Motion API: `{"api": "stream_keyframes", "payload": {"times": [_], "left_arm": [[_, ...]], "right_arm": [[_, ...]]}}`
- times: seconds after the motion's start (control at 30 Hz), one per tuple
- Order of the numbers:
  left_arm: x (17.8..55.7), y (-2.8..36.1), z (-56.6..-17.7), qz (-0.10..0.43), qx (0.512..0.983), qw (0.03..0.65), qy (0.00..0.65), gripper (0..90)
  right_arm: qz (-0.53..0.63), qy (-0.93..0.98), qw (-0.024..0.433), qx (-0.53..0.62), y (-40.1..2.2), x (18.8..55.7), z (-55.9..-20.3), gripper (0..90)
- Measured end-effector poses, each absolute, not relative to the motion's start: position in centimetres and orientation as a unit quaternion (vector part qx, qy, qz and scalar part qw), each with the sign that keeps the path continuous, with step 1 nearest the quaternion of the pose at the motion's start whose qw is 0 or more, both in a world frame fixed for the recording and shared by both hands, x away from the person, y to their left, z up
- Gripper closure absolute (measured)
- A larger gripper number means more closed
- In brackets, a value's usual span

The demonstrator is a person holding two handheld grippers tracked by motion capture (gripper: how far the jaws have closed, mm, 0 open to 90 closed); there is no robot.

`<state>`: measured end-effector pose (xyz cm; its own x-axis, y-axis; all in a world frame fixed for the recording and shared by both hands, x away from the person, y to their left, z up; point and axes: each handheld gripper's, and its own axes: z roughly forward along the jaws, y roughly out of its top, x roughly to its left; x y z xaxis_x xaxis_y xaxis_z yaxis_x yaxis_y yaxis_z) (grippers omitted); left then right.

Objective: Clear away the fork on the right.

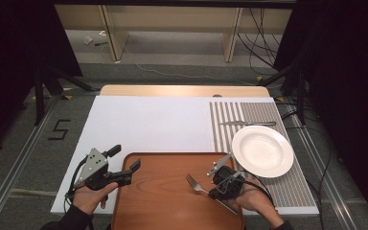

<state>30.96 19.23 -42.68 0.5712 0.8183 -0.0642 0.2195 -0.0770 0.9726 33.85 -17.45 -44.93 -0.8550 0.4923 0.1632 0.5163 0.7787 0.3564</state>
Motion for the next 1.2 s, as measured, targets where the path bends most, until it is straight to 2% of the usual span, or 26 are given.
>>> {"api": "stream_keyframes", "payload": {"times": [0.37, 0.57, 0.63, 0.73, 0.97, 1.2], "left_arm": [[30.9, 19.2, -42.7, 0.265, 0.685, 0.563, 0.379, 16.0], [30.9, 19.3, -42.7, 0.265, 0.684, 0.564, 0.380, 16.0], [31.0, 19.3, -42.7, 0.265, 0.683, 0.564, 0.381, 16.0], [31.0, 19.3, -42.7, 0.265, 0.683, 0.564, 0.381, 16.0], [31.0, 19.3, -42.7, 0.265, 0.683, 0.563, 0.382, 16.0], [31.0, 19.3, -42.7, 0.265, 0.683, 0.563, 0.382, 16.0]], "right_arm": [[-0.171, -0.951, 0.027, -0.256, -16.7, 33.7, -45.6, 83.7], [-0.211, -0.945, 0.013, -0.251, -16.8, 33.6, -44.9, 65.7], [-0.227, -0.943, 0.001, -0.242, -16.6, 33.5, -44.6, 64.6], [-0.241, -0.946, -0.007, -0.219, -16.2, 33.2, -44.6, 67.0], [-0.221, -0.954, -0.020, -0.200, -15.2, 32.7, -45.1, 83.1], [-0.199, -0.963, -0.027, -0.180, -14.6, 32.7, -45.6, 90.0]]}}
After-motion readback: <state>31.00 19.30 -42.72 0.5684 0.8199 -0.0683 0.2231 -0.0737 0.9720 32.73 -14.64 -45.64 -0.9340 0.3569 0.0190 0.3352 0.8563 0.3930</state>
